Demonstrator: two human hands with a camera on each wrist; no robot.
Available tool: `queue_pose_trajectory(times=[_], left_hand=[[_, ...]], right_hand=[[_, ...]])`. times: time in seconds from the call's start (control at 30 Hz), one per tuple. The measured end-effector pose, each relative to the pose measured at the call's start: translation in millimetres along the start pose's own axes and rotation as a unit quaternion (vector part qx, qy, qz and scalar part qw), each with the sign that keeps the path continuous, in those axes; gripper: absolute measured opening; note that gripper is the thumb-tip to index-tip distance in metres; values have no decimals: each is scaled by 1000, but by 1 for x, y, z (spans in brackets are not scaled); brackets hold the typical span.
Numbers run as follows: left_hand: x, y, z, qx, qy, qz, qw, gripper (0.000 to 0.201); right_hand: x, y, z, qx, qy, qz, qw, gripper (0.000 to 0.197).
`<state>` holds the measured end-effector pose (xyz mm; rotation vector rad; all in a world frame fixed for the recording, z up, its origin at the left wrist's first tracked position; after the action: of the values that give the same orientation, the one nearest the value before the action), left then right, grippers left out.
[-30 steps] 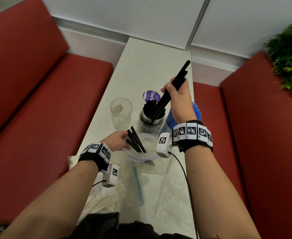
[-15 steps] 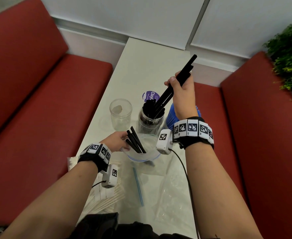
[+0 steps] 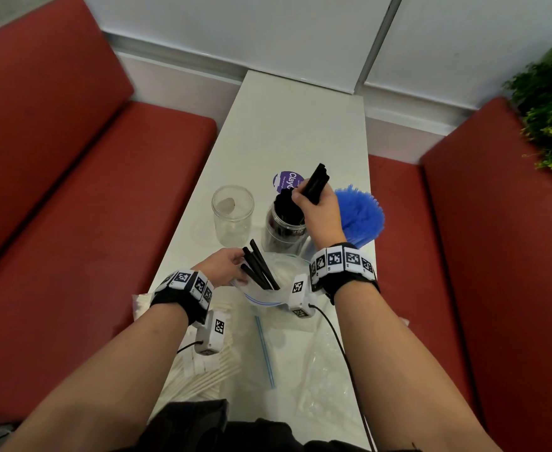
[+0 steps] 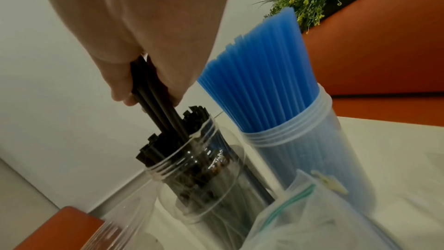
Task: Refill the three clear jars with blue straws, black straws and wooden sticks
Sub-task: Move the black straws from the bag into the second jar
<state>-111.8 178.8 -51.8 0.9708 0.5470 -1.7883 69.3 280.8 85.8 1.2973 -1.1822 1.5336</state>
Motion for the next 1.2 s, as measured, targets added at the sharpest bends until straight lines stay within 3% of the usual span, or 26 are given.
queue_pose_trajectory(times=[0.07,0.23,0.3,0.47,0.57,0.63,0.73,0.83,0.97,1.03,1.13,1.2], left_hand=[[-1,-1,1,0,1,-3,1000,53],[-6,2,3,6,13,2,1000,49],[-8,4,4,8,14,-6,1000,48],[-7,5,3,5,8,-1,1000,48],[-7,4,3,2,4,-5,1000,48],[-7,2,3,-1,2,-3,1000,49],[-6,1,2,-3,2,3,1000,49],[-5,4,0,0,5,11,1000,48],[-3,6,-2,3,5,15,1000,47],[-3,5,-2,4,4,20,1000,47],[0,2,-2,-9,-2,28,1000,44],[1,2,-4,-11,-7,24,1000,44]], right_hand=[[5,0,0,0,-8,3,1000,17],[61,-13,-12,-34,-126,6,991,21],[70,-12,-17,-27,-137,42,989,21],[33,4,-19,9,-44,157,986,14],[8,22,-17,95,4,291,952,25],[9,24,-15,93,-23,313,945,35],[29,19,-13,9,-90,331,939,48],[29,31,-13,0,-98,436,895,62],[-23,49,-3,84,40,543,835,79],[-40,52,-1,115,59,584,802,80],[-36,49,-11,125,45,565,814,78],[-27,44,-19,91,23,551,829,77]])
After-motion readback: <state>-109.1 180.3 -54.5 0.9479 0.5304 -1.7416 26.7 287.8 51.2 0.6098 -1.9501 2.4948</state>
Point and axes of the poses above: each hand's wrist, its own z-axis away from the middle knuckle, its own y-axis out of the palm, x = y × z, the point moved 7 cm from there along -z, towards the middle knuckle, and after that the axes turned 13 degrees about x, right-handed, at the moved point
